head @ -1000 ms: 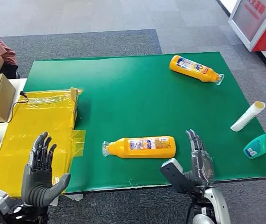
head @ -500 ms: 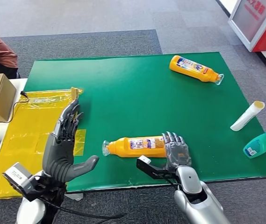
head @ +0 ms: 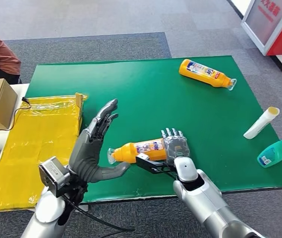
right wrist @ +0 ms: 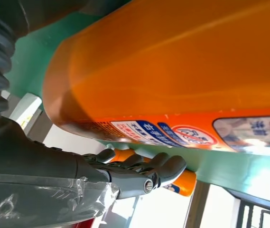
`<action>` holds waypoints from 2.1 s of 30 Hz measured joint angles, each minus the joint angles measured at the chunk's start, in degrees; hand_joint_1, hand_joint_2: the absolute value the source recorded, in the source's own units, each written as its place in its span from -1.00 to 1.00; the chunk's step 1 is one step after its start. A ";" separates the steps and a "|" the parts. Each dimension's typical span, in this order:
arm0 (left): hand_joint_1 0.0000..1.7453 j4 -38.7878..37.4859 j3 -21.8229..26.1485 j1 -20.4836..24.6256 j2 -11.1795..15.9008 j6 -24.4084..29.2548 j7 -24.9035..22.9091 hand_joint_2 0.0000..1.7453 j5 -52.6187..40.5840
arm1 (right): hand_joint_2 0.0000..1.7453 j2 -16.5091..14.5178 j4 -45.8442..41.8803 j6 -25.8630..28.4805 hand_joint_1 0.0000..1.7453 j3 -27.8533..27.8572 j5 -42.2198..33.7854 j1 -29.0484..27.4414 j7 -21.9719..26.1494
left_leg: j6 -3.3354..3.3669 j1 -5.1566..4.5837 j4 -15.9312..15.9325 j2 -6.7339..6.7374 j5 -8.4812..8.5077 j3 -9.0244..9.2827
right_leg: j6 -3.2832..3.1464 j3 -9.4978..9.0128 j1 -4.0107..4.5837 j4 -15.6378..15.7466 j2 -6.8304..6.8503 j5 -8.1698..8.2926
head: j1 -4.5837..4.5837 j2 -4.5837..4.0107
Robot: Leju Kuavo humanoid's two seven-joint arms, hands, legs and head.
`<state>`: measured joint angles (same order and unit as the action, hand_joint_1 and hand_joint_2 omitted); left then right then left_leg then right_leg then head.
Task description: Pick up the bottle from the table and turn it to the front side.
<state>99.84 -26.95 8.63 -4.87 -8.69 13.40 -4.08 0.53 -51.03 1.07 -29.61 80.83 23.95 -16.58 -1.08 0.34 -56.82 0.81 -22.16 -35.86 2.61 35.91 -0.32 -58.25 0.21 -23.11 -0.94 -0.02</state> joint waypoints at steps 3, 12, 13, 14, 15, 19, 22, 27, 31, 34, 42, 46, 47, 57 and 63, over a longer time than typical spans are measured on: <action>-1.00 -0.90 -0.93 0.47 0.00 -0.13 -0.08 1.00 0.24 | 1.00 -0.29 2.27 -0.25 1.00 -0.60 0.52 1.27 -0.07 | 0.01 0.00 0.00 0.00 0.01 0.01 | 0.00 -0.01 0.00 0.00 0.00 0.01 | -0.01 0.00; -1.00 -2.19 -1.51 1.07 0.04 -0.22 -0.07 1.00 0.90 | 1.00 -0.50 6.19 -0.46 1.00 -1.83 1.22 3.42 0.85 | 0.02 0.00 0.00 0.00 0.04 0.04 | -0.01 -0.04 0.00 0.00 0.00 0.02 | 0.00 0.00; -1.00 -2.28 -1.51 1.09 0.04 -0.22 -0.07 1.00 1.05 | 1.00 -0.50 6.40 -0.39 1.00 -1.92 1.21 3.56 0.94 | 0.02 0.00 0.00 0.00 0.04 0.04 | -0.01 -0.04 0.00 0.00 0.00 0.02 | 0.00 0.00; -1.00 -2.36 -1.51 1.11 0.05 -0.22 -0.07 1.00 1.20 | 1.00 -0.50 6.57 -0.30 1.00 -2.01 1.17 3.68 1.02 | 0.02 0.00 0.00 0.00 0.04 0.05 | -0.01 -0.04 0.00 0.00 0.00 0.02 | 0.00 0.00; -1.00 -2.42 -1.51 1.12 0.05 -0.22 -0.07 1.00 1.28 | 1.00 -0.50 6.71 -0.18 1.00 -2.08 1.12 3.76 1.10 | 0.02 0.00 0.00 0.00 0.04 0.05 | -0.01 -0.05 0.00 0.00 0.00 0.02 | 0.00 0.00; -1.00 -2.61 -1.49 1.14 0.09 -0.11 -0.05 1.00 1.57 | 1.00 -0.50 7.06 0.31 1.00 -2.19 0.60 3.92 1.48 | 0.03 0.00 0.00 0.00 0.05 0.05 | -0.02 -0.06 -0.01 0.00 0.00 0.04 | 0.00 0.00; -1.00 -2.67 -1.48 1.14 0.13 0.01 -0.01 1.00 1.85 | 1.00 -0.50 7.16 0.84 1.00 -2.18 -0.43 3.94 2.15 | 0.03 0.00 0.00 0.00 0.05 0.06 | -0.02 -0.06 -0.01 0.00 0.00 0.05 | 0.00 0.00; -1.00 -2.68 -1.15 0.70 0.51 0.71 0.62 1.00 3.00 | 1.00 -0.50 5.24 0.54 1.00 0.55 -16.81 2.71 12.03 | 0.03 0.00 0.00 0.01 0.05 0.08 | -0.05 -0.05 0.00 0.00 0.00 0.05 | 0.01 0.00; -1.00 -2.69 -0.73 -0.25 1.50 1.36 2.66 1.00 5.30 | 1.00 -0.04 -2.12 -7.82 1.00 6.28 -44.92 -1.79 22.17 | 0.03 0.00 0.00 -0.05 0.05 -0.01 | -0.02 -0.01 0.00 0.00 0.06 0.01 | 0.01 0.00; -1.00 -2.77 -0.68 -0.65 2.20 1.55 3.83 1.00 6.37 | 1.00 0.70 -7.34 -10.07 1.00 9.95 -57.70 -4.98 24.68 | 0.04 0.00 0.00 -0.11 0.05 -0.13 | 0.01 0.06 0.00 0.00 0.09 -0.01 | 0.00 0.00; -1.00 -3.11 -0.66 -1.49 3.49 3.68 5.99 1.00 9.44 | 1.00 1.45 -16.70 -13.57 1.00 17.41 -81.76 -9.62 28.75 | 0.07 -0.05 -0.01 -0.09 0.03 -0.17 | 0.03 0.11 -0.04 0.01 0.08 -0.01 | -0.01 0.00; -1.00 -3.14 -0.63 -1.95 4.12 4.39 6.63 1.00 10.38 | 1.00 1.46 -20.83 -14.36 1.00 20.00 -90.63 -11.80 29.31 | 0.06 -0.05 0.00 -0.09 0.02 -0.19 | 0.03 0.13 -0.04 0.01 0.07 -0.02 | 0.00 0.00; -1.00 -3.14 -0.64 -2.01 4.24 4.52 6.73 1.00 10.49 | 1.00 1.45 -21.68 -14.31 1.00 20.37 -91.98 -12.27 29.42 | 0.05 -0.04 0.00 -0.09 0.01 -0.19 | 0.03 0.13 -0.04 0.01 0.07 -0.03 | -0.01 0.00; -1.00 -3.14 -0.50 -2.78 5.20 8.03 7.33 1.00 10.84 | 1.00 0.80 -29.51 -8.30 1.00 21.35 -94.58 -16.25 32.09 | 0.06 -0.04 0.00 -0.09 0.02 -0.21 | 0.03 0.13 -0.04 0.01 0.08 -0.04 | 0.00 0.00; -1.00 -4.28 2.11 -2.49 5.18 8.18 4.83 1.00 18.55 | 1.00 -0.75 -33.69 1.35 1.00 18.58 -82.19 -17.15 35.49 | 0.04 -0.04 0.00 -0.07 0.03 -0.21 | 0.01 0.17 -0.03 0.01 0.06 -0.04 | 0.01 0.00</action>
<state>95.55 -24.84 6.15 0.31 -0.51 18.22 14.47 -0.23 -84.72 2.42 -11.03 -1.36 6.81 18.90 -1.03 0.31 -56.82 0.74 -22.14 -36.07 2.63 36.08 -0.35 -58.24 0.28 -23.15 -0.93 -0.02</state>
